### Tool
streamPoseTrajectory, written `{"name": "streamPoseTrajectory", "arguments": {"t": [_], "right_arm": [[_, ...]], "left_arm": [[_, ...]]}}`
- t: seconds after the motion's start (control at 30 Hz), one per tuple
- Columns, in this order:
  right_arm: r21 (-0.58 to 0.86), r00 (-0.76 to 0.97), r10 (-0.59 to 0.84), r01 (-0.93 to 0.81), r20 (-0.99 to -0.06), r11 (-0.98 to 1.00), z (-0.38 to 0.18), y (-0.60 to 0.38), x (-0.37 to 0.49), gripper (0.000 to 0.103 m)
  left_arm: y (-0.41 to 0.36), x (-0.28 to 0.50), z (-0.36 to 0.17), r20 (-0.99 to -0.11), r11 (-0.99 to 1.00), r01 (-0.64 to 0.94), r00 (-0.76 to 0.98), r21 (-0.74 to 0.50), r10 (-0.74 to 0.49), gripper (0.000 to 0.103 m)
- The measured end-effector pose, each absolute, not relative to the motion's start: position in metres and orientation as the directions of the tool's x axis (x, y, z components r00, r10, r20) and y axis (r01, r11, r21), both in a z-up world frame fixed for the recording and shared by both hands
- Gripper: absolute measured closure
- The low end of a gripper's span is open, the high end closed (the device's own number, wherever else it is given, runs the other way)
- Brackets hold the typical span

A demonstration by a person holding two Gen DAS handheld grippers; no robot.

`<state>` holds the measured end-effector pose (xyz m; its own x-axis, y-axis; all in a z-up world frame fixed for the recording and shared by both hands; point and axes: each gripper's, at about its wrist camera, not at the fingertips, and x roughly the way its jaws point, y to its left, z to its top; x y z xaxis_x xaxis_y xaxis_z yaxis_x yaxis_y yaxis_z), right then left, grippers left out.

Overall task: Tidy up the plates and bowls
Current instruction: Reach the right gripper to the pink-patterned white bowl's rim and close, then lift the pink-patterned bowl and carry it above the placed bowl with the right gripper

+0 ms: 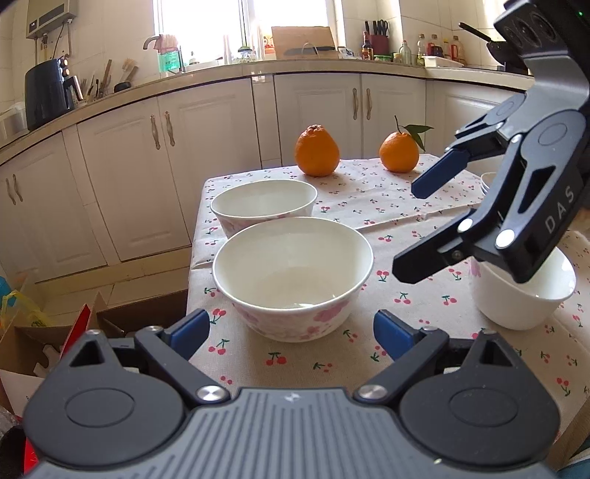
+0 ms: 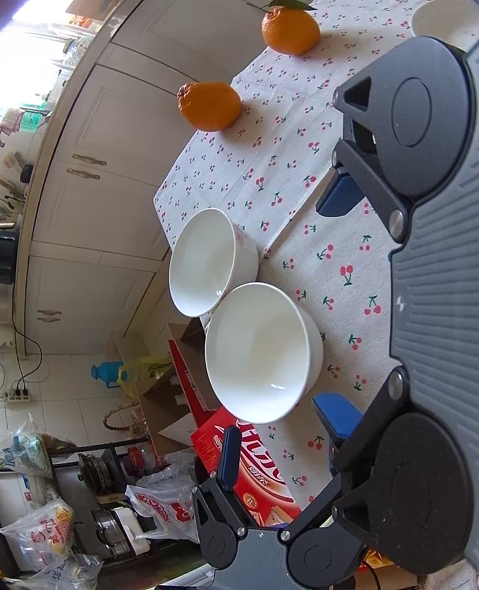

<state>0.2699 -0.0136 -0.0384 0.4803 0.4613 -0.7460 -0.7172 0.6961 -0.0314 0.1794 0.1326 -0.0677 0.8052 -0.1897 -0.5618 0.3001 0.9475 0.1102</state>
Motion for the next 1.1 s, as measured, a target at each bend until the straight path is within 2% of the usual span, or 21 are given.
{"name": "streamPoseTrajectory", "arguments": {"t": [0.53,0.63,0.9,1.1], "right_arm": [[0.066,0.378,0.518,-0.757,-0.768,0.65,-0.048,0.022,0.322,0.005],[0.091,0.35,0.524,-0.761,-0.776,0.643,-0.051,0.025,0.328,0.015],[0.126,0.32,0.544,-0.765,-0.776,0.631,-0.056,0.03,0.336,0.022],[0.125,0.316,0.532,-0.761,-0.786,0.637,-0.061,0.034,0.344,0.032]], "left_arm": [[0.133,0.193,-0.07,-0.551,0.947,0.316,0.801,0.06,-0.232,0.01],[0.135,0.193,-0.069,-0.553,0.95,0.307,0.802,0.056,-0.227,0.014],[0.133,0.195,-0.068,-0.558,0.946,0.316,0.798,0.068,-0.227,0.015],[0.133,0.198,-0.069,-0.566,0.943,0.329,0.789,0.058,-0.241,0.017]]}}
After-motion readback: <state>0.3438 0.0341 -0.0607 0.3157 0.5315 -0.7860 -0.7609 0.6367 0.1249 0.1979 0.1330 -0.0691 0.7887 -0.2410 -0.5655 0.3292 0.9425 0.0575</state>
